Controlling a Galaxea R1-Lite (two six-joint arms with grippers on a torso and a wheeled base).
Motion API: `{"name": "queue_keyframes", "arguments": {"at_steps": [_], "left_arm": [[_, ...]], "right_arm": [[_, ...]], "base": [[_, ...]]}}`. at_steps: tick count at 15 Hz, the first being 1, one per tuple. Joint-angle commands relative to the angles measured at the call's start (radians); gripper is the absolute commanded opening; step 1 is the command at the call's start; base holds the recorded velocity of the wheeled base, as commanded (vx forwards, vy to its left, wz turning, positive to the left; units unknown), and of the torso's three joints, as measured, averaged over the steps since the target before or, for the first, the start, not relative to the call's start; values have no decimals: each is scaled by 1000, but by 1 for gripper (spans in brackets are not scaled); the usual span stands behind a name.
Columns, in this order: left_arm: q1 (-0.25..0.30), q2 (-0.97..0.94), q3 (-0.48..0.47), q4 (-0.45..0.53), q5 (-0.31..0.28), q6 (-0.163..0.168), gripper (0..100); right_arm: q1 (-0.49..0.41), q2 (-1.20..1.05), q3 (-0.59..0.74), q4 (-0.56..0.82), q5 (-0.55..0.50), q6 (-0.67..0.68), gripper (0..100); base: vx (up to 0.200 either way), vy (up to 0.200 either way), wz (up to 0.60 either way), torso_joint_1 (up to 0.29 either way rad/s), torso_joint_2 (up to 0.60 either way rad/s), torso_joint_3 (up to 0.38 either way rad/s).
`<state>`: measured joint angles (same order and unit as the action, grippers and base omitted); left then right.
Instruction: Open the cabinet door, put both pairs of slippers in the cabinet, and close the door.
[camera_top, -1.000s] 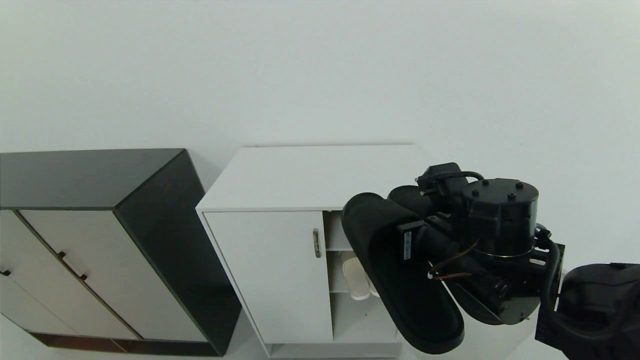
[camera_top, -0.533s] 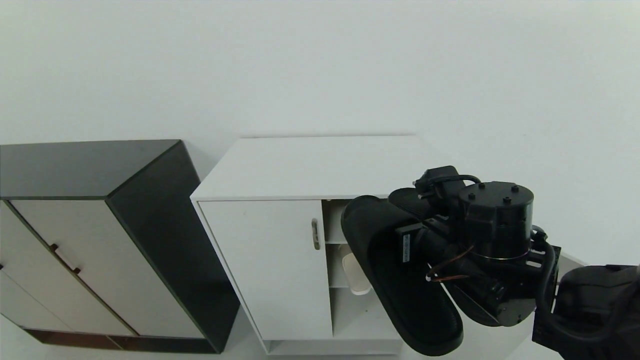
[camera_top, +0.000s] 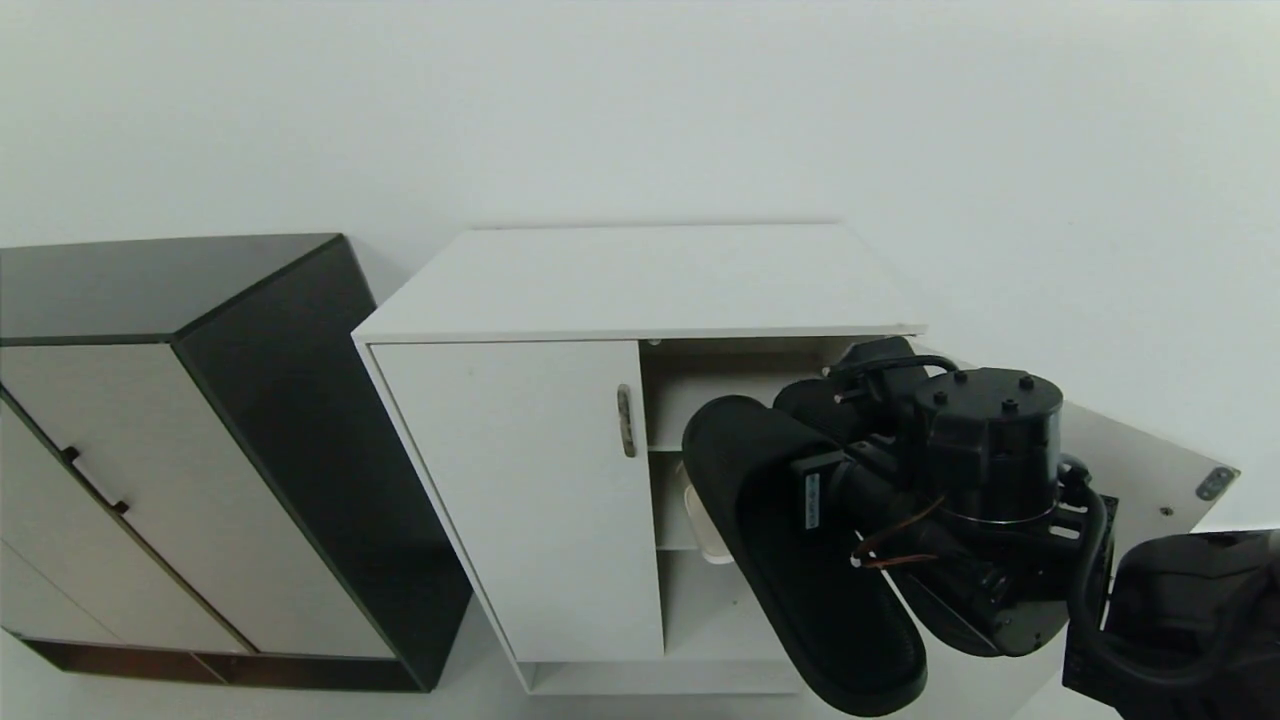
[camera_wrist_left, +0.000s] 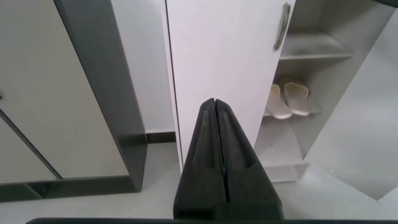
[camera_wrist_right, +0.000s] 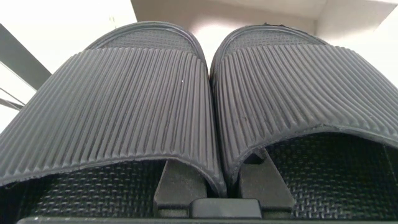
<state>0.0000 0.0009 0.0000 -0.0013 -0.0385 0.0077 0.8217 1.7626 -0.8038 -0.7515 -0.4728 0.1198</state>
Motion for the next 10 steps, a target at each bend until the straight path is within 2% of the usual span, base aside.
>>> {"name": "queue_keyframes", "arguments": {"at_steps": [1, 10], "left_arm": [[0, 1, 0, 0, 0, 0, 0], [0, 1, 0, 0, 0, 0, 0]], "right_arm": [[1, 2, 2, 0, 0, 0, 0], [1, 14, 8, -12, 0, 0, 0]], "base": [[0, 0, 0, -203, 510, 310], [0, 0, 0, -163, 483, 322]]}}
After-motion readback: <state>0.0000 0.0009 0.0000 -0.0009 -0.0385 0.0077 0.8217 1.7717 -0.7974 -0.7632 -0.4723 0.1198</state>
